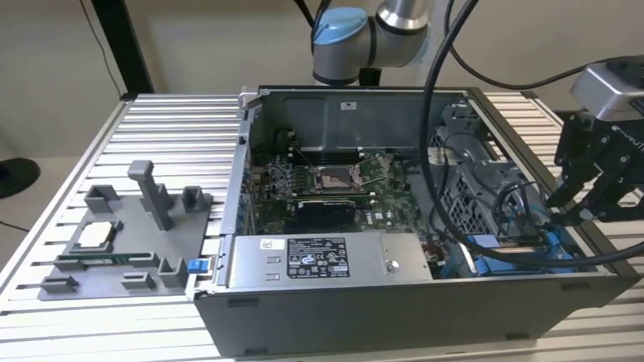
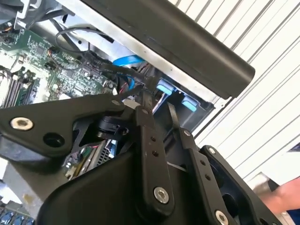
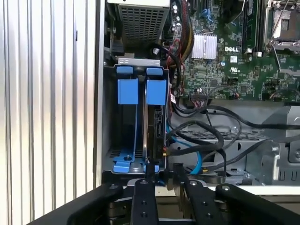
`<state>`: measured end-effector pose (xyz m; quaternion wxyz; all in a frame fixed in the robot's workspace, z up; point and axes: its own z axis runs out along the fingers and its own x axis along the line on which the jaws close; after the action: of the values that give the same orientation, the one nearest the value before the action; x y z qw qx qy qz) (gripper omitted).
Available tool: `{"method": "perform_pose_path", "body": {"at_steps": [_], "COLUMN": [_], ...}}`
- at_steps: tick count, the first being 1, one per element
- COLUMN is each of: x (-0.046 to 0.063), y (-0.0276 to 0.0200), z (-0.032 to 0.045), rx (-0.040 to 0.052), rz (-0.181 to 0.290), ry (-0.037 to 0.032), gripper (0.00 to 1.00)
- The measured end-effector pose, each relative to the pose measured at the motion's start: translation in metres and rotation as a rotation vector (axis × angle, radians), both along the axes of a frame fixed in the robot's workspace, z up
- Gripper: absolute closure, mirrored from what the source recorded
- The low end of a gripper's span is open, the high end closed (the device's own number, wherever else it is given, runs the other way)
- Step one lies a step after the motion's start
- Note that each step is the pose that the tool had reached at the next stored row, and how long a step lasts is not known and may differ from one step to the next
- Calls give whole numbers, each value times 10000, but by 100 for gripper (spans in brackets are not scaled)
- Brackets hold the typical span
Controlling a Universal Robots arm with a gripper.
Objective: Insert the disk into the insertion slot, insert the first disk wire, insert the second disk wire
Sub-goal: 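Insert the first disk wire, then insert the second disk wire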
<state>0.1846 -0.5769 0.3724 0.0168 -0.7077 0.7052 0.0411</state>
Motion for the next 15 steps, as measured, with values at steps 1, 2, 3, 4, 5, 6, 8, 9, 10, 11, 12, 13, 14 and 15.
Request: {"method": "perform_pose_path", "body": {"at_steps": [1, 2, 3, 4, 5, 6, 8, 9, 10, 11, 12, 13, 14, 15], "x": [32, 71, 108, 145, 177, 203, 240, 249, 253, 255, 255, 255, 256, 256], "y": [0, 1, 2, 2, 2, 3, 5, 8, 12, 17, 24, 32, 39, 46], "z": [-1, -1, -3, -7, -12, -18, -33, -41, -49, -59, -72, -87, -103, -113], "rx": [0, 0, 0, 0, 0, 0, 2, 2, 1, -2, -2, 0, 1, 0], "rz": [0, -1, -1, 0, -1, -1, 0, 0, 0, -1, -2, -1, -1, 0], "ry": [62, 124, 188, 263, 339, 401, 520, 578, 621, 644, 656, 663, 667, 669], "gripper": [0, 0, 0, 0, 0, 0, 0, 0, 0, 0, 0, 0, 0, 0]}}
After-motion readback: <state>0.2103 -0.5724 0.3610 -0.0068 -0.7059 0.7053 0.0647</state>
